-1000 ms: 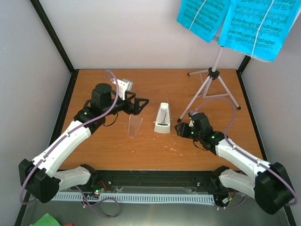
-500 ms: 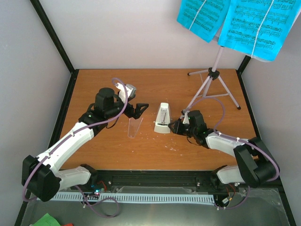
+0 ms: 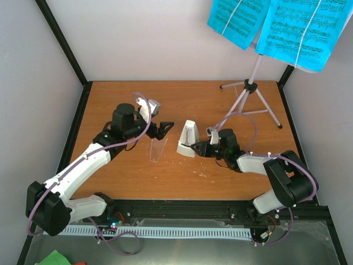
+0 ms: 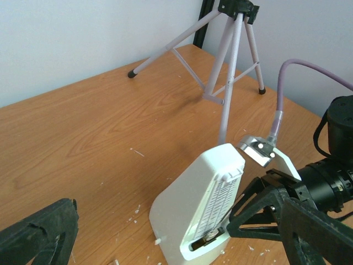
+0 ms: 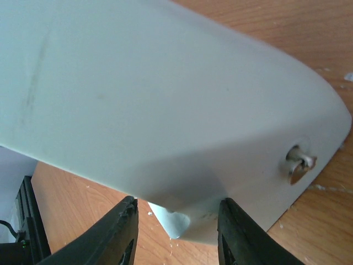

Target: Pack up the instrument practice props

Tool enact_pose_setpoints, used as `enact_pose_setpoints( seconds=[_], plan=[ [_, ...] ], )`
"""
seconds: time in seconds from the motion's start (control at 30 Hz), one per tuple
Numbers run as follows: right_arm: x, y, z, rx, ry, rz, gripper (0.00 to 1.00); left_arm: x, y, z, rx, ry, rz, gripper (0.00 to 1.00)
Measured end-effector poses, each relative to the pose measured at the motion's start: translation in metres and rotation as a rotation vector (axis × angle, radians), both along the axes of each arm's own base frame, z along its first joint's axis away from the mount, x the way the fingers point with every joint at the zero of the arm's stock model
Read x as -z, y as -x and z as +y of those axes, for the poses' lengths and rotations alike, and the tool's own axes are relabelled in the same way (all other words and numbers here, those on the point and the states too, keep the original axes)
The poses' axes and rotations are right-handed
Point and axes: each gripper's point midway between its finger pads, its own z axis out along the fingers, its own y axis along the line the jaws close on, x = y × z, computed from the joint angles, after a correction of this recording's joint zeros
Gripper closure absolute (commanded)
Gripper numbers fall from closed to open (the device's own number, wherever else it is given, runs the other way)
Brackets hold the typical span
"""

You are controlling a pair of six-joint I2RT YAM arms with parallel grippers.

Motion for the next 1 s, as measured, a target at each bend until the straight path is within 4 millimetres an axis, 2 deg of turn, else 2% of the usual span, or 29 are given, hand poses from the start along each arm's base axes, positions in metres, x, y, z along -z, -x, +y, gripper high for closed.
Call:
enact_pose_setpoints(
  seconds=[0.07, 0.27, 0.37, 0.47, 0.67, 0.83, 0.9, 1.0],
  plan=[
    [-0.001, -0.001, 0.005, -0.021, 0.000, -0.017, 0.52, 0.002, 0.001, -0.002, 0.013, 0.006, 0.011, 0.01],
    [-0.011, 0.000, 0.012, -0.050, 0.011, -0.073, 0.27, 0.005, 0.003, -0.007, 0.033, 0.026, 0.048, 0.01],
    [-0.025, 0.004, 0.007, -0.047, 0.019, -0.125, 0.14, 0.000, 0.002, -0.008, 0.031, 0.031, 0.053, 0.00],
    [-0.045, 0.013, 0.002, -0.057, 0.020, -0.193, 0.02, -0.014, -0.004, -0.007, 0.007, 0.042, 0.037, 0.01],
    [-0.093, 0.022, -0.004, -0.097, 0.034, -0.375, 0.00, -0.033, -0.017, -0.005, -0.046, 0.060, 0.009, 0.01],
    [-0.133, 0.012, 0.002, -0.142, 0.064, -0.568, 0.00, -0.034, -0.028, 0.012, -0.100, 0.059, 0.005, 0.00],
    [-0.141, 0.008, 0.006, -0.162, 0.070, -0.641, 0.00, -0.036, -0.034, 0.028, -0.145, 0.068, -0.002, 0.00],
    [-0.140, -0.001, 0.013, -0.194, 0.092, -0.709, 0.00, -0.033, -0.038, 0.046, -0.193, 0.073, -0.008, 0.01]
  ],
)
